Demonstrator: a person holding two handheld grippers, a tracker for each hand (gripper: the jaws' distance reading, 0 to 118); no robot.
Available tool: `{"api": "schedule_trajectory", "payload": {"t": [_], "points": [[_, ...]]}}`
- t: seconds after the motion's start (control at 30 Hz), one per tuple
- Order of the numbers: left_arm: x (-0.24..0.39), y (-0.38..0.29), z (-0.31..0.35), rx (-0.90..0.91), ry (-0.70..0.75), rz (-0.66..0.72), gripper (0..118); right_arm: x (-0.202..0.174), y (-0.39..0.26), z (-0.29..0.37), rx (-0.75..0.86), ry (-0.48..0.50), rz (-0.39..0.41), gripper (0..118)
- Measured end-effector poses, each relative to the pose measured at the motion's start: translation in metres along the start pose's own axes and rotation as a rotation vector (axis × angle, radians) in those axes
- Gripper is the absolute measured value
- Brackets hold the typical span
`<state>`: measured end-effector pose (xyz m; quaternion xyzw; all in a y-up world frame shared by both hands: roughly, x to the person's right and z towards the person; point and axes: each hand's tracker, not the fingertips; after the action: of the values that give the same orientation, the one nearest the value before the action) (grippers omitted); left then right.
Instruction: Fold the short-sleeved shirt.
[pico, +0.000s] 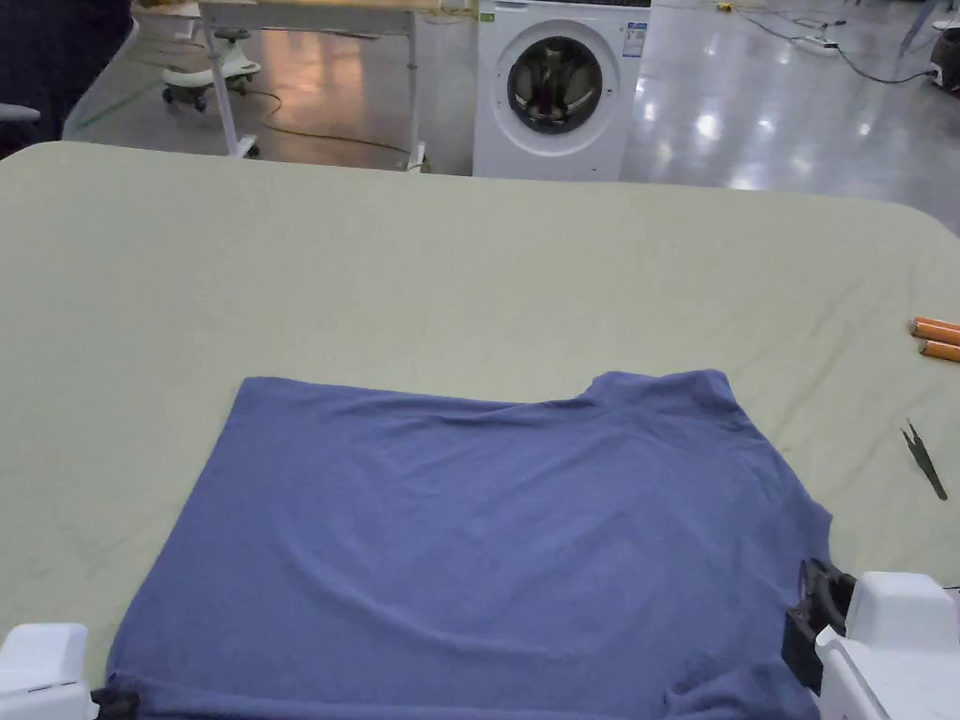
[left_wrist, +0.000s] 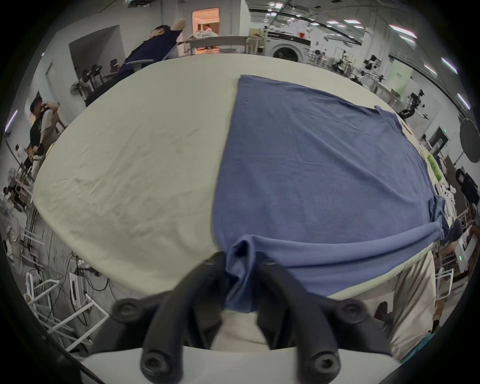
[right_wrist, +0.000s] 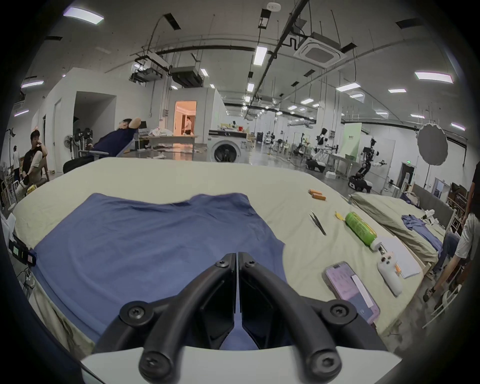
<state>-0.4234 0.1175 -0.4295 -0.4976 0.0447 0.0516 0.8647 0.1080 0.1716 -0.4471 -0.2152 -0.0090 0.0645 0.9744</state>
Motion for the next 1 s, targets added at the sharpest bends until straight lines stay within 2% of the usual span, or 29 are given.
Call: {"api": "schedule_trajectory", "payload": {"t": [0.03, 0.1, 0.13, 0.23, 0.4, 0.63, 0.7, 0.73, 0.77, 0.8, 0.83, 0.87, 0.9, 0.97, 1.0], "points": [[0.000, -0.001, 0.002, -0.002, -0.019, 0.003, 5, 0.008, -0.002, 0.002, -0.039, 0.000, 0.003, 12], [0.003, -0.003, 0.002, 0.001, -0.001, -0.012, 5, 0.023, -0.008, 0.007, -0.111, 0.009, -0.003, 44], [0.003, -0.003, 0.003, 0.003, 0.000, -0.015, 5, 0.033, -0.012, 0.011, -0.161, 0.021, -0.002, 51], [0.003, -0.007, 0.006, 0.014, 0.002, -0.018, 5, 0.053, -0.027, 0.017, -0.299, 0.051, -0.001, 59], [0.002, -0.009, 0.007, 0.019, -0.003, -0.017, 5, 0.071, -0.063, 0.022, -0.418, 0.077, -0.007, 69], [-0.003, -0.010, 0.008, 0.023, -0.020, 0.007, 5, 0.070, -0.089, 0.004, -0.461, 0.103, -0.036, 67], [-0.004, -0.010, 0.008, 0.026, -0.026, 0.020, 5, 0.070, -0.085, 0.004, -0.465, 0.103, -0.040, 54], [-0.004, -0.010, 0.008, 0.027, -0.026, 0.020, 5, 0.070, -0.083, 0.004, -0.467, 0.110, -0.043, 39], [-0.004, -0.011, 0.008, 0.028, -0.026, 0.017, 5, 0.070, -0.082, 0.004, -0.464, 0.133, -0.044, 12], [-0.003, -0.011, 0.008, 0.029, -0.023, 0.011, 5, 0.067, -0.081, 0.004, -0.458, 0.182, -0.050, 7], [-0.002, -0.010, 0.008, 0.028, -0.021, 0.006, 5, 0.062, -0.081, 0.003, -0.461, 0.188, -0.055, 7], [-0.002, -0.010, 0.008, 0.029, -0.019, 0.003, 5, 0.056, -0.080, 0.003, -0.476, 0.127, 0.003, 6], [-0.002, -0.010, 0.008, 0.030, -0.019, 0.001, 5, 0.052, -0.079, 0.002, -0.472, 0.132, 0.049, 6], [-0.002, -0.011, 0.009, 0.036, -0.020, -0.005, 5, 0.052, -0.074, 0.003, -0.476, 0.125, 0.018, 6], [-0.002, -0.012, 0.011, 0.043, -0.022, -0.005, 5, 0.055, -0.072, 0.004, -0.477, 0.124, -0.027, 5]]}}
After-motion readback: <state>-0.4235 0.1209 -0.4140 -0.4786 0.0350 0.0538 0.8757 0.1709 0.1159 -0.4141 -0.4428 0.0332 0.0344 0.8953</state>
